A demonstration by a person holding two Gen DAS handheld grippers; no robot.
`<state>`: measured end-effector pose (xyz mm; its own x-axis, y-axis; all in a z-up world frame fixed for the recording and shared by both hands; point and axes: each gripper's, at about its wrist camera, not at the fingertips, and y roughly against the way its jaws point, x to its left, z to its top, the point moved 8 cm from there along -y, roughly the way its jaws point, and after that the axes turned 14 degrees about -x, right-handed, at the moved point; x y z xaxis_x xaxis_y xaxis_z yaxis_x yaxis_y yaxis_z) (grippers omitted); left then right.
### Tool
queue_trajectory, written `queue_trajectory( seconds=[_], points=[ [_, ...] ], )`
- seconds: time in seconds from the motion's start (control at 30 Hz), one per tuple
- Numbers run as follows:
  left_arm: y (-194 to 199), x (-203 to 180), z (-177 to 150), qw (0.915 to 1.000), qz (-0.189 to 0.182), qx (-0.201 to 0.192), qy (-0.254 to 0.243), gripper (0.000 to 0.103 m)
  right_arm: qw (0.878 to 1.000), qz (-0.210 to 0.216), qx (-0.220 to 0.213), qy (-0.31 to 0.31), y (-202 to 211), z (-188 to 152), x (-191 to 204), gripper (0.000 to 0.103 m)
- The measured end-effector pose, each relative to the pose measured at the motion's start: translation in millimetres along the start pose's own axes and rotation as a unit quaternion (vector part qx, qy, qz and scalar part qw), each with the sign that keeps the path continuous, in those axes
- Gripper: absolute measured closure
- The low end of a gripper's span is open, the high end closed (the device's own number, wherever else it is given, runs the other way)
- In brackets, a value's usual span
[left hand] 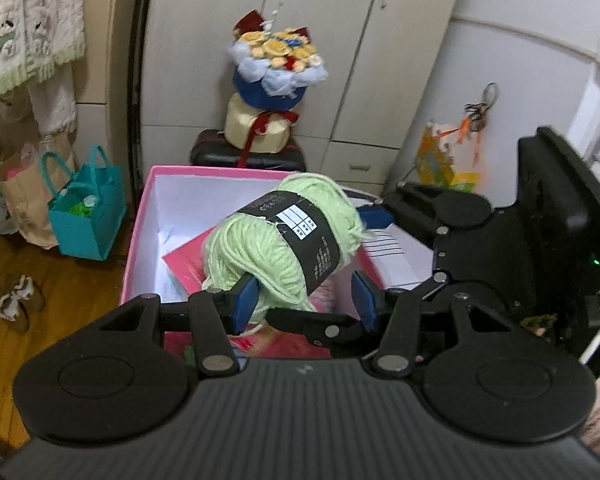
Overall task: Organize soft objects
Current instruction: 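Carry the green yarn ball with the left tool into the pink box, then open the left tool to release the yarn ball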
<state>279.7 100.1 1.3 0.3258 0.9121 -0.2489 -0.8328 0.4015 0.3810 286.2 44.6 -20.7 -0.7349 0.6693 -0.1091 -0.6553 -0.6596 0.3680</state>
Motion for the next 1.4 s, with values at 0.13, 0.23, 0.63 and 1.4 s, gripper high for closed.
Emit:
queue_trajectory(
  seconds=[0.13, 0.23, 0.63, 1.4],
  points=[
    [-14, 19, -5, 0.9984, 0.053, -0.01, -0.015, 0.054, 0.999, 0.019, 0.051, 0.005, -28, -10, -3, 0.008],
    [-23, 29, -9, 0.9971, 0.073, -0.005, -0.021, 0.054, 0.997, 0.018, 0.077, 0.014, -38, -18, 1, 0.009],
    [-23, 23, -23, 0.9982, 0.057, 0.001, -0.021, 0.054, 0.999, 0.0, 0.048, -0.009, -6, -21, 3, 0.007],
    [76, -31, -27, 0.9949, 0.076, -0.045, -0.049, 0.04, 0.992, -0.09, -0.03, -0.08, 114, -18, 16, 0.007]
  ],
)
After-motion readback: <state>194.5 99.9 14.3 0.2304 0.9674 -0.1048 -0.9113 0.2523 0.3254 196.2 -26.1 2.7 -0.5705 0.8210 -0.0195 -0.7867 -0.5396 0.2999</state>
